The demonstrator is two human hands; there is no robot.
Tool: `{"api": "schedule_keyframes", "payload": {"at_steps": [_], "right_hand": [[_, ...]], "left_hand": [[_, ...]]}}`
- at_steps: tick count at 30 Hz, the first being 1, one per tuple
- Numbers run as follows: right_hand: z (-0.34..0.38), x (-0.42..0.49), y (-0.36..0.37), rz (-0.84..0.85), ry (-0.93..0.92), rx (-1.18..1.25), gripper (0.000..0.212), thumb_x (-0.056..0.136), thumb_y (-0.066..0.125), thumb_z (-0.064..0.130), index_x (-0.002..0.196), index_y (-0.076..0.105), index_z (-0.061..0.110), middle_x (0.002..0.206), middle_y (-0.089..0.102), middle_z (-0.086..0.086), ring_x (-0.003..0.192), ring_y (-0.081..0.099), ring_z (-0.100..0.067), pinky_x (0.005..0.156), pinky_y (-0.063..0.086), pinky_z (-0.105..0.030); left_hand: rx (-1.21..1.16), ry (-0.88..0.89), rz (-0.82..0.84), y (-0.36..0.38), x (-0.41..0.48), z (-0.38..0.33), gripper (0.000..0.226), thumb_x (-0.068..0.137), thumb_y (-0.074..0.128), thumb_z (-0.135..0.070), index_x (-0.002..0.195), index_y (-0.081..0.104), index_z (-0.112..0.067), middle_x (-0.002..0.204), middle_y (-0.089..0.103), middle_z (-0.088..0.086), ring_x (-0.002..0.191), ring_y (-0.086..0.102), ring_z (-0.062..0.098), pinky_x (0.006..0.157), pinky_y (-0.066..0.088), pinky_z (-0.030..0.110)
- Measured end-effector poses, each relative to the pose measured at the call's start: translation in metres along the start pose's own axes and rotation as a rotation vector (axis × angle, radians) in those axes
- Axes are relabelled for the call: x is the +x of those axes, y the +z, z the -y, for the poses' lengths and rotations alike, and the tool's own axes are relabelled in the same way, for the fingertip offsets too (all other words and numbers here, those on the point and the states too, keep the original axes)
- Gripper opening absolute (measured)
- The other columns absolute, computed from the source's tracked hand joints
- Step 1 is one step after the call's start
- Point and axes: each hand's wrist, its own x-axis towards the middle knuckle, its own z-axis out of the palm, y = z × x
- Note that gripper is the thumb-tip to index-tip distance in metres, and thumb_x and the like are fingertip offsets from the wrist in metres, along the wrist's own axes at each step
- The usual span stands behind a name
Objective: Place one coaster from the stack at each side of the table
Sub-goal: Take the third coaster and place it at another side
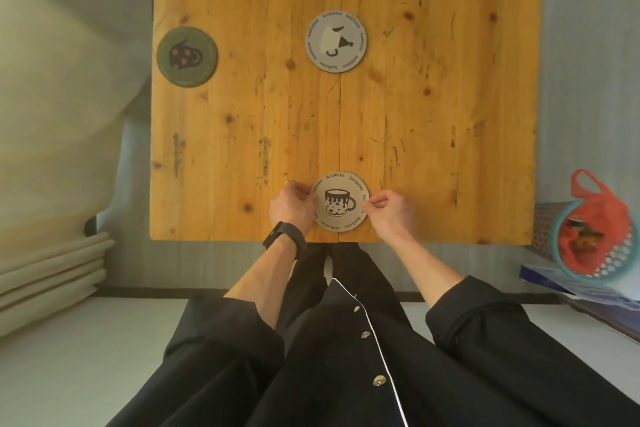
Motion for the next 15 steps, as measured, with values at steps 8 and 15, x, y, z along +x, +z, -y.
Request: {"api": "schedule_keyframes", "payload": {"at_steps": [8, 15], "right_hand": [[0.004, 0.001, 0.001, 0.002, 0.012, -0.066, 0.018, 0.091, 0.07, 0.033, 0.102, 0.065, 0.019, 0.085, 0.064, 0.009, 0.077, 0.063, -0.011, 0.077, 0.056, -0.03], [0.004, -0.011, 0.0, -0.054, -0.213, -0.128, 0.009, 0.092, 0.067, 0.023, 0.097, 0.06, 0.02, 0.09, 0.062, 0.005, 0.083, 0.06, -0.013, 0.07, 0.044, -0.023]], "left_hand": [[0.047, -0.006, 0.037, -0.005, 0.005, -0.004, 0.014, 0.086, 0.063, -0.027, 0.099, 0.062, -0.022, 0.097, 0.071, 0.005, 0.083, 0.065, 0.022, 0.067, 0.05, 0.027], [0.317, 0.272, -0.027, -0.001, 0.002, 0.004, 0.015, 0.092, 0.055, -0.033, 0.105, 0.055, -0.026, 0.107, 0.062, 0.0, 0.09, 0.064, 0.03, 0.073, 0.056, 0.043]]}}
